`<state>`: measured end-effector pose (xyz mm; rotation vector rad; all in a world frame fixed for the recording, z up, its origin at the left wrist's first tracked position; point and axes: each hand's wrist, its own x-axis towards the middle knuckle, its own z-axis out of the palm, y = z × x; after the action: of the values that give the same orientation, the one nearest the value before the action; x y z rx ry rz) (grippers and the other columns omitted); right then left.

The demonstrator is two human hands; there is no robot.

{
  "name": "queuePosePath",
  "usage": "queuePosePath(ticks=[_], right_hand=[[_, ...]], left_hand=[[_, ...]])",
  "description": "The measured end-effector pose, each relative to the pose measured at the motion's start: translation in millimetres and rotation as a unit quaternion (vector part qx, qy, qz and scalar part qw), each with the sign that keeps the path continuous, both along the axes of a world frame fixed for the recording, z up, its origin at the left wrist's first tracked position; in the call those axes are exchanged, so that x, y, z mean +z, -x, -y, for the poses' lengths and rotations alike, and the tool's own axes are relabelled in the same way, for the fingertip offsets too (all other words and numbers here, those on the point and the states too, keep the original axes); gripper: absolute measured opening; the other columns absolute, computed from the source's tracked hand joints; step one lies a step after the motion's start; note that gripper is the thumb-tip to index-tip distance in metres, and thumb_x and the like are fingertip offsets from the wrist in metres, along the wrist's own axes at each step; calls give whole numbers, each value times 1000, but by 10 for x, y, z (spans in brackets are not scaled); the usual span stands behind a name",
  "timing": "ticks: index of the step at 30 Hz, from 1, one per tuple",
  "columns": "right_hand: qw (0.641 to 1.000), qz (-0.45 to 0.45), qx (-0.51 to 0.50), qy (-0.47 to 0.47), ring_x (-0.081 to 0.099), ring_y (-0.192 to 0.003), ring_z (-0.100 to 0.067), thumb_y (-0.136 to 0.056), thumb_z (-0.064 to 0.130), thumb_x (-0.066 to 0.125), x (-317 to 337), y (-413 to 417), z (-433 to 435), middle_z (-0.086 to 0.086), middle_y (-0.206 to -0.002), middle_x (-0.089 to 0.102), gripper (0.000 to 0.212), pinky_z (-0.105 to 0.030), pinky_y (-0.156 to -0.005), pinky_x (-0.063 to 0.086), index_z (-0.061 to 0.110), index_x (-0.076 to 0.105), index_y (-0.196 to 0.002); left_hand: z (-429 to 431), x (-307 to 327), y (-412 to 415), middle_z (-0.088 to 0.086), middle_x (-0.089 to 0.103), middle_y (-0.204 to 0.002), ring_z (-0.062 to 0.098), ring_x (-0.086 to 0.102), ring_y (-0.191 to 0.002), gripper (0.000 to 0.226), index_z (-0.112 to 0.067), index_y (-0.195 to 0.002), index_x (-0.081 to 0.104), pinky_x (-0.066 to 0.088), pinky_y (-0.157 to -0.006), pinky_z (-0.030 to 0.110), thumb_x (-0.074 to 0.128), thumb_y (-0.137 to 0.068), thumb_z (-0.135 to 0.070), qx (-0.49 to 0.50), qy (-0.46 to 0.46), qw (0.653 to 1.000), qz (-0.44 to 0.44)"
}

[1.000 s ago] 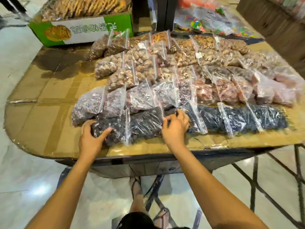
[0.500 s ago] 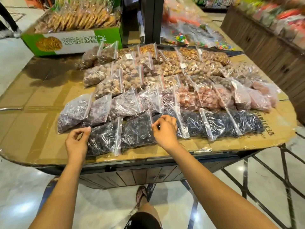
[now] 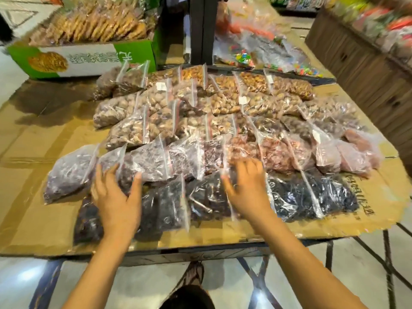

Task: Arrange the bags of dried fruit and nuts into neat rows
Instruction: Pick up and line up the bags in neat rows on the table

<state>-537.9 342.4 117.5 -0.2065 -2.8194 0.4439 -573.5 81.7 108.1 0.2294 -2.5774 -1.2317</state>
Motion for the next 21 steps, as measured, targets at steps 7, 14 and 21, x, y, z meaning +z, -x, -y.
queuePosePath(ticks=[7,14,21], right_hand=[[965,-4,-262,25,42,-108,-42,-86,37,55,32,-223,-1606,-28,-112,53,51,-49,-92,33,-4,48,-114],[961,78,-254,79,33,-121,-40,-72,51,72,-86,-299,-2998,-22,-129,45,77,-47,-99,27,8,41,-128],[969,226,102,-13,27,-134,-32,-53,64,78,-64,270,-3585,-15,-145,32,123,-39,-110,27,8,20,-146]], left_hand=[[-1746,289,179,11,14,-160,28,6,-148,86,-13,-150,21,9,-119,45,37,-87,-69,-307,110,945,-12],[-3242,233,354,14,-2,-161,33,-3,-148,108,-20,-153,2,-3,-118,45,44,-74,-81,-443,284,850,22],[-4125,32,643,16,14,-159,34,9,-146,133,-13,-153,7,9,-116,50,67,-55,-79,-436,434,781,105]])
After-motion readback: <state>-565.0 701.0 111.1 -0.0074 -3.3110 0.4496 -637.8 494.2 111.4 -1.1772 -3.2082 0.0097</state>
